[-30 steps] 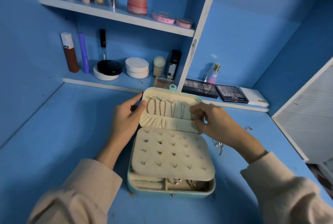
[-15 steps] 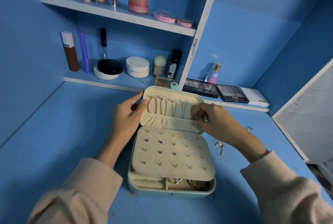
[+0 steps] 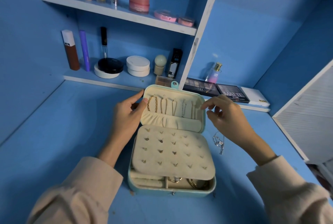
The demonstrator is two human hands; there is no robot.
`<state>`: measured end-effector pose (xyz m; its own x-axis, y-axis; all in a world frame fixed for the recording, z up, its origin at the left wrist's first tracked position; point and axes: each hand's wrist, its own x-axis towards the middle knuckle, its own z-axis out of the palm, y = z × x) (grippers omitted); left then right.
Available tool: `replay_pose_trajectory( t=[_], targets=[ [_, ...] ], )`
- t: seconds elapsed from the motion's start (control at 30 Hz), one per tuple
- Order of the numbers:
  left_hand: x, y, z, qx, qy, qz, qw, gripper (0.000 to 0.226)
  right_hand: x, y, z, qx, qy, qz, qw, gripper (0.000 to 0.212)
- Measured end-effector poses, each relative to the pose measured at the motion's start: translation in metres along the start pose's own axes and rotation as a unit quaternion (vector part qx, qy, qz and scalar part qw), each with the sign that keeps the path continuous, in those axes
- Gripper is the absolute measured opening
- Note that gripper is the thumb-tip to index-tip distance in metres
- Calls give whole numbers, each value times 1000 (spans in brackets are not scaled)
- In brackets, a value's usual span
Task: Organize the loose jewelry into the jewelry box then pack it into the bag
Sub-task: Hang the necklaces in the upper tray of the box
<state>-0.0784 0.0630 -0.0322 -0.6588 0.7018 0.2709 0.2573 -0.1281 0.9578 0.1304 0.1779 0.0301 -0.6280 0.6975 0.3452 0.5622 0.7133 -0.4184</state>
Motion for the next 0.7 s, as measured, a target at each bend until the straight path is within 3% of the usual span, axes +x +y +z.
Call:
replay_pose_trajectory(
  t=[0.33,0.7],
  targets=[
    [-1,3,0,-10,-2,-4,1000,35,1,-6,7,-91,-78,-24,993,23],
    [-1,2,1,-15,-2,-1,1000,36,2,-6,3,-26,-165,50,985,23]
  ],
)
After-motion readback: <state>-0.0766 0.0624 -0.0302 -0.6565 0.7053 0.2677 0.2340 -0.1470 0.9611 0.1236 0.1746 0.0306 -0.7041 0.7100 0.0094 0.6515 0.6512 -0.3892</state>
